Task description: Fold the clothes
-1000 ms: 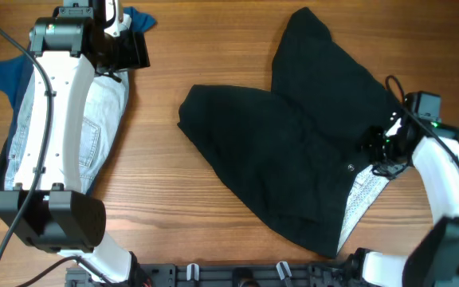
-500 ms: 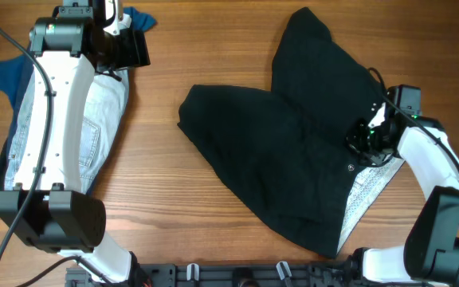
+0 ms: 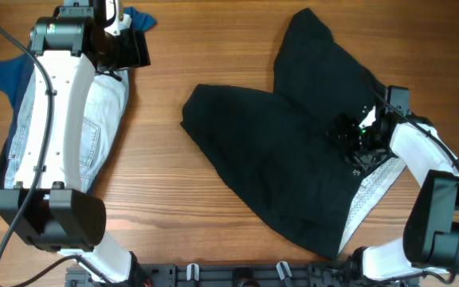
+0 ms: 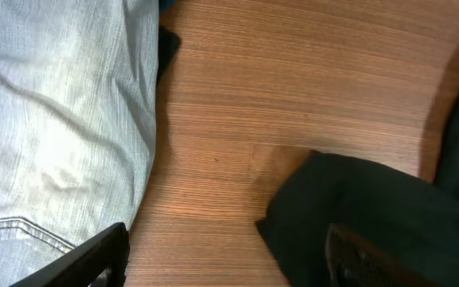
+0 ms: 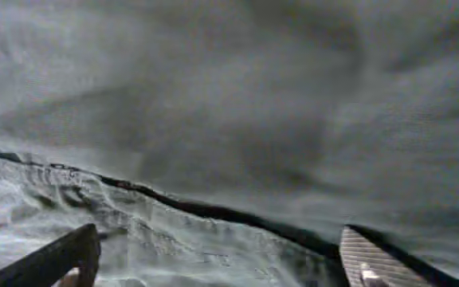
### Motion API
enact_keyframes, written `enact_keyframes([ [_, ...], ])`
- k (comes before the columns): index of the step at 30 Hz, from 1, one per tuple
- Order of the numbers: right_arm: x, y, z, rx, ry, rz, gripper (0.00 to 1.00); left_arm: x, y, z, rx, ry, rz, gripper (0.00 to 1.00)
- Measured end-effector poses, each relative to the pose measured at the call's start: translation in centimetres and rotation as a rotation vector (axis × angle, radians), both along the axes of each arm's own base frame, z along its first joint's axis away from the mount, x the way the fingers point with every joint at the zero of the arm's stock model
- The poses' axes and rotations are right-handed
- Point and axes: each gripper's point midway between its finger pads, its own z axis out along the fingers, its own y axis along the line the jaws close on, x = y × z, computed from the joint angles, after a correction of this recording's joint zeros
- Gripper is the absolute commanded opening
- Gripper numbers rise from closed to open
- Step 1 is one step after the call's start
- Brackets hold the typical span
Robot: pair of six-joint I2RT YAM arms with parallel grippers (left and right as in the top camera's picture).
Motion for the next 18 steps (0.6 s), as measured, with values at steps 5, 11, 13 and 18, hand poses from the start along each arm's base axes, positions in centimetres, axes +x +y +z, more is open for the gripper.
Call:
enact_keyframes([
  [5, -0.1, 0.0, 0.0, -0.006, -0.004, 0.033, 1.0, 0.0, 0.0, 0.0, 0.0, 0.0, 0.0, 0.79],
  [11, -0.4, 0.0, 0.1, -0.021, -0.011, 0.104, 1.0, 0.0, 0.0, 0.0, 0.0, 0.0, 0.0, 0.79],
  [13, -0.5, 0.0, 0.2, -0.031, -0.016, 0.15, 1.0, 0.0, 0.0, 0.0, 0.0, -0.002, 0.0, 0.79],
  [18, 1.7, -0.9, 1.7, -0.079, -0.074, 0.21, 1.0, 0.3, 0.0, 0.2, -0.001, -0.016, 0.0, 0.79],
])
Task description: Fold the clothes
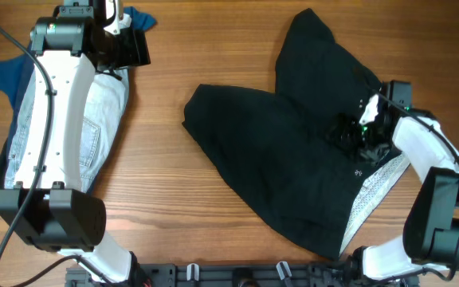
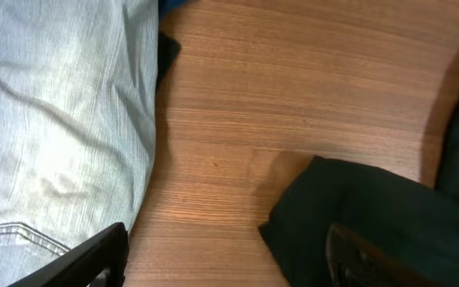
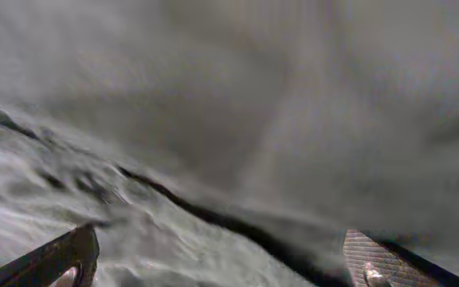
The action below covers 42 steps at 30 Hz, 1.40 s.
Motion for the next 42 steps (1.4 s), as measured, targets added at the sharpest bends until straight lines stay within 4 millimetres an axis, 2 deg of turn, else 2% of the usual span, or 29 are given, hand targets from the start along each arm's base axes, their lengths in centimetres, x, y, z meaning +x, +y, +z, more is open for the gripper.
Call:
enact_keyframes([
  [3, 2.3, -1.2, 3.5, -0.054, -0.042, 0.007, 1.0, 0.0, 0.0, 0.0, 0.005, 0.0, -0.01, 0.8],
  [5, 2.6, -2.1, 5.4, -0.101, -0.02, -0.006, 1.0, 0.0, 0.0, 0.0, 0.007, 0.0, -0.014, 0.8],
  [6, 2.6, -2.6, 6.3, -0.127, -0.011, -0.022, 0.88, 0.0, 0.0, 0.0, 0.008, -0.002, -0.016, 0.8],
  [7, 2.8, -3.2, 7.1, -0.159, -0.004, -0.046, 0.63, 0.0, 0.0, 0.0, 0.008, -0.001, -0.016, 0.8],
  [8, 2.8, -3.8, 7.4, -0.185, 0.003, -0.073, 0.16, 0.0, 0.0, 0.0, 0.008, -0.002, -0.016, 0.8],
  [9, 2.6, -4.4, 7.4, -0.214, 0.018, -0.106, 0.04, 0.0, 0.0, 0.0, 0.008, -0.001, -0.016, 0.8],
  [13, 2.3, -6.9, 6.4, -0.31, 0.038, -0.246, 0.04, 0.0, 0.0, 0.0, 0.009, -0.001, -0.017, 0.79],
  [21, 0.9, -10.4, 2.4, -0.305, 0.041, -0.42, 0.04, 0.0, -0.3, 0.0, -0.004, -0.003, -0.023, 0.78],
  [24, 0.7, -10.8, 0.7, -0.304, 0.057, -0.428, 0.04, 0.0, -0.3, 0.0, -0.006, -0.003, -0.024, 0.78],
  [28, 0.5, -10.7, -3.0, -0.297, 0.121, -0.428, 0.04, 0.1, -0.5, 0.1, -0.018, -0.006, -0.031, 0.78],
  [31, 1.4, -11.0, -3.3, -0.296, 0.098, -0.45, 0.04, 0.2, -0.7, -0.3, -0.025, 0.003, -0.034, 0.78],
  [34, 3.9, -11.8, -3.5, -0.298, 0.017, -0.477, 0.05, 0.4, -0.7, -1.2, -0.027, 0.023, -0.035, 0.79],
  [35, 6.3, -12.6, -3.5, -0.305, -0.068, -0.493, 0.05, 0.5, -0.7, -1.6, -0.027, 0.034, -0.035, 0.79],
  [37, 9.9, -13.9, -3.4, -0.326, -0.211, -0.518, 0.06, 0.6, -0.8, -2.2, -0.027, 0.047, -0.036, 0.79],
  [39, 13.8, -15.4, -3.3, -0.344, -0.373, -0.549, 0.13, 0.8, -1.0, -2.9, -0.026, 0.065, -0.04, 0.79],
  [42, 16.9, -16.5, -3.1, -0.363, -0.529, -0.564, 0.22, 0.9, -1.7, -4.3, -0.025, 0.097, -0.055, 0.8],
])
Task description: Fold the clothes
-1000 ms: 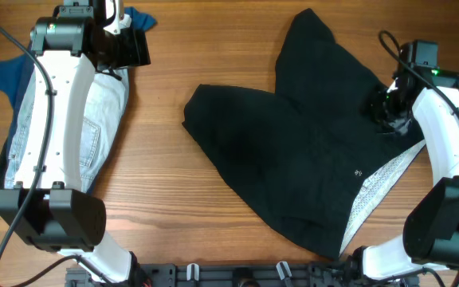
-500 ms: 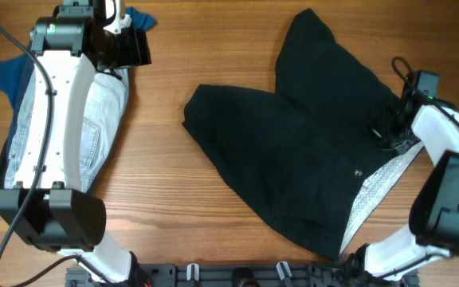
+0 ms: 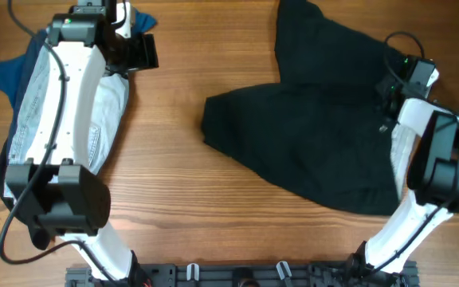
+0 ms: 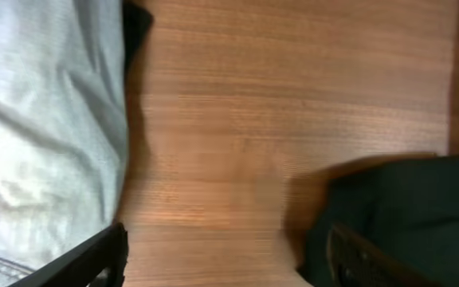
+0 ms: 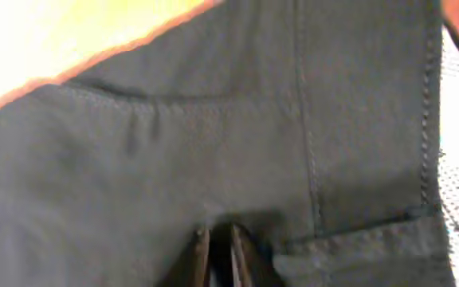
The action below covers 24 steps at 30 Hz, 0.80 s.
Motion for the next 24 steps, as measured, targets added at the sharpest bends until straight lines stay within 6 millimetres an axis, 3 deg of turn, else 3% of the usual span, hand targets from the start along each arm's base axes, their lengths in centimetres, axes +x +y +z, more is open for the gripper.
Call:
enact_keyframes([
  [2, 1.2, -0.3, 0.2, -0.026, -0.051, 0.012, 0.37, 0.1, -0.8, -1.1, 0.002, 0.026, -0.018, 0.8],
  [5, 2.2, 0.2, 0.6, -0.028, -0.036, 0.075, 0.79, 0.1, -2.1, -2.8, 0.005, 0.063, -0.045, 0.8],
  [7, 2.7, 1.2, 1.2, -0.001, 0.017, 0.146, 0.99, 0.0, -3.0, -3.9, 0.007, 0.09, -0.066, 0.8],
  [9, 2.2, 2.3, 1.8, 0.042, 0.094, 0.194, 1.0, -0.3, -3.8, -4.7, 0.009, 0.119, -0.085, 0.78],
  [12, -1.4, 4.8, 3.5, 0.164, 0.253, 0.272, 1.0, -1.6, -4.9, -5.5, 0.016, 0.176, -0.112, 0.78],
  [15, -3.9, 6.8, 9.0, 0.226, 0.253, 0.322, 1.0, -4.0, -5.0, -6.0, 0.028, 0.271, -0.126, 0.8],
  [17, -6.1, 8.1, 14.8, 0.224, 0.211, 0.362, 1.0, -6.1, -5.0, -6.1, 0.032, 0.358, -0.134, 0.8],
  [20, -8.9, 9.3, 19.2, 0.219, 0.189, 0.394, 1.0, -7.5, -5.7, -6.6, -0.006, 0.41, -0.171, 0.8],
  [24, -12.7, 10.7, 19.8, 0.257, 0.275, 0.418, 1.0, -9.2, -7.9, -9.3, -0.073, 0.453, -0.269, 0.8],
])
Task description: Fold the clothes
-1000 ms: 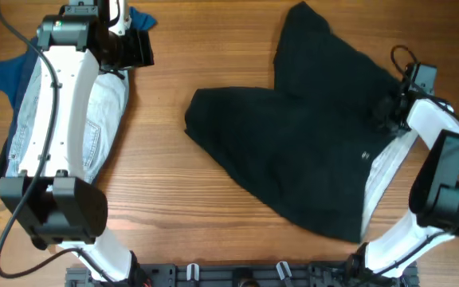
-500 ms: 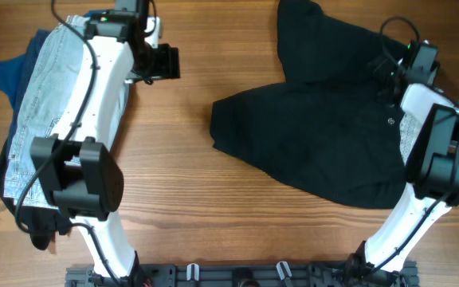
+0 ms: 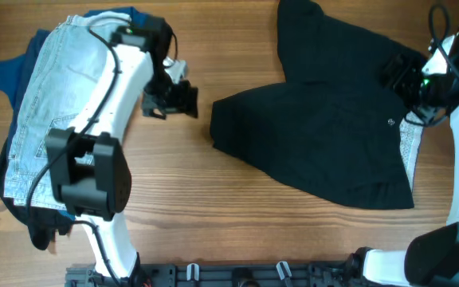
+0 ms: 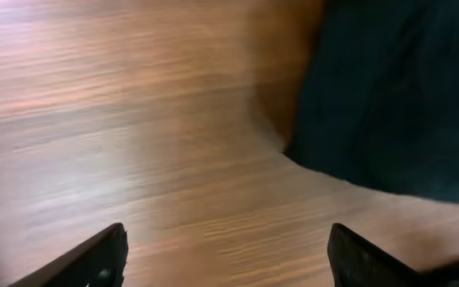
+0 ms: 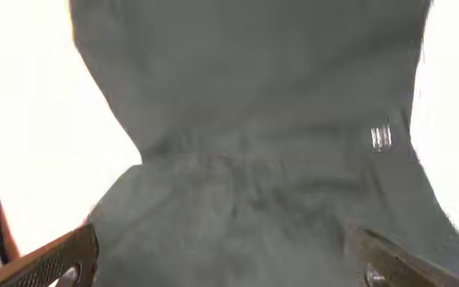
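Observation:
A black garment lies spread flat on the right half of the wooden table. A strip of white lining shows along its right edge. My right gripper hangs open above that right edge. In the right wrist view the right gripper has only the dark cloth far below it. My left gripper is open over bare wood, just left of the garment's left corner. In the left wrist view the left gripper holds nothing, and the black cloth sits at the upper right.
A pile of light jeans on dark blue clothes fills the table's left side, partly under my left arm. A black rail runs along the near edge. The garment's upper leg reaches the far edge.
My right gripper, shut on the black garment's right edge, is now open and higher above it. My left gripper has moved from beside the jeans pile to near the garment's left corner.
At first my right gripper sat open, low on the black garment, which lay slanted toward the near right. Later the garment lay further right and flatter, my right gripper shut on its edge. Now it is let go, and my left gripper has left the pile.

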### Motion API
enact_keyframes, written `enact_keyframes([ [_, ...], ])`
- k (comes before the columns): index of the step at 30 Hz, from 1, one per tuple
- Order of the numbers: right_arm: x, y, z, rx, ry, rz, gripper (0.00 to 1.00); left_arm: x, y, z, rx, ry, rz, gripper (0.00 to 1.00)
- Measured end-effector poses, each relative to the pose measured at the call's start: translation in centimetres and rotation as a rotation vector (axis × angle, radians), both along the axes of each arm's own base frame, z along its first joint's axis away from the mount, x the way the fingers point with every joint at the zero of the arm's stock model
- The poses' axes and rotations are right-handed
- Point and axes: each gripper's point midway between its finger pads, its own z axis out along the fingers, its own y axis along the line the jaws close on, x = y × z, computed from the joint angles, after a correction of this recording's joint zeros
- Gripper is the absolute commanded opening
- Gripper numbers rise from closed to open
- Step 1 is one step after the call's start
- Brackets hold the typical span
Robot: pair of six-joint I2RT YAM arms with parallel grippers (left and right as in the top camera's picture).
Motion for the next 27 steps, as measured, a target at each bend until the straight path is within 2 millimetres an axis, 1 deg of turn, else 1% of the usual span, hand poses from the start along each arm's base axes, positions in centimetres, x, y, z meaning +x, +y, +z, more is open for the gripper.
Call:
enact_keyframes([
  [2, -1.4, 0.6, -0.7, 0.016, 0.062, 0.024, 1.0, -0.3, -1.2, -1.7, -0.027, -0.007, -0.036, 0.8],
  [4, -2.0, 0.8, -0.9, 0.019, 0.081, 0.049, 1.0, -0.2, -2.8, -3.7, -0.064, -0.044, -0.08, 0.8],
  [5, -2.3, 0.9, -1.0, 0.018, 0.092, 0.059, 1.0, 0.1, -3.6, -4.2, -0.081, -0.071, -0.097, 0.8],
  [7, -2.4, 1.0, -1.1, 0.017, 0.096, 0.074, 1.0, 0.7, -4.8, -4.9, -0.106, -0.12, -0.124, 0.8],
  [8, -2.4, 1.0, -1.1, 0.015, 0.095, 0.079, 1.0, 1.3, -5.7, -5.2, -0.123, -0.162, -0.14, 0.8],
  [10, -2.4, 1.0, -1.1, 0.012, 0.093, 0.084, 1.0, 2.2, -7.0, -5.5, -0.148, -0.225, -0.164, 0.79],
  [11, -2.4, 1.0, -1.1, 0.011, 0.092, 0.087, 1.0, 2.6, -7.5, -5.5, -0.159, -0.253, -0.174, 0.76],
  [12, -2.4, 1.0, -1.1, 0.009, 0.091, 0.091, 1.0, 2.9, -8.1, -5.6, -0.167, -0.274, -0.185, 0.72],
  [13, -2.4, 1.0, -1.1, 0.006, 0.09, 0.098, 1.0, 3.0, -8.5, -5.6, -0.172, -0.29, -0.193, 0.63],
  [14, -2.4, 1.0, -1.1, 0.004, 0.09, 0.101, 1.0, 3.2, -9.0, -5.7, -0.181, -0.31, -0.208, 0.39],
  [15, -2.4, 1.0, -1.1, 0.003, 0.089, 0.104, 1.0, 3.1, -9.3, -5.8, -0.185, -0.313, -0.21, 0.31],
  [17, -2.4, 1.0, -1.1, 0.001, 0.088, 0.107, 1.0, 2.9, -9.4, -6.0, -0.185, -0.315, -0.222, 0.17],
  [20, -2.4, 1.0, -1.1, 0.001, 0.088, 0.107, 1.0, 3.0, -9.4, -6.1, -0.185, -0.32, -0.229, 0.09],
  [21, -2.4, 1.0, -1.1, 0.001, 0.088, 0.107, 1.0, 3.0, -9.5, -6.1, -0.185, -0.32, -0.227, 0.04],
  [27, -2.4, 1.0, -1.1, -0.005, 0.086, 0.12, 1.0, 3.0, -9.3, -6.1, -0.177, -0.32, -0.221, 0.04],
])
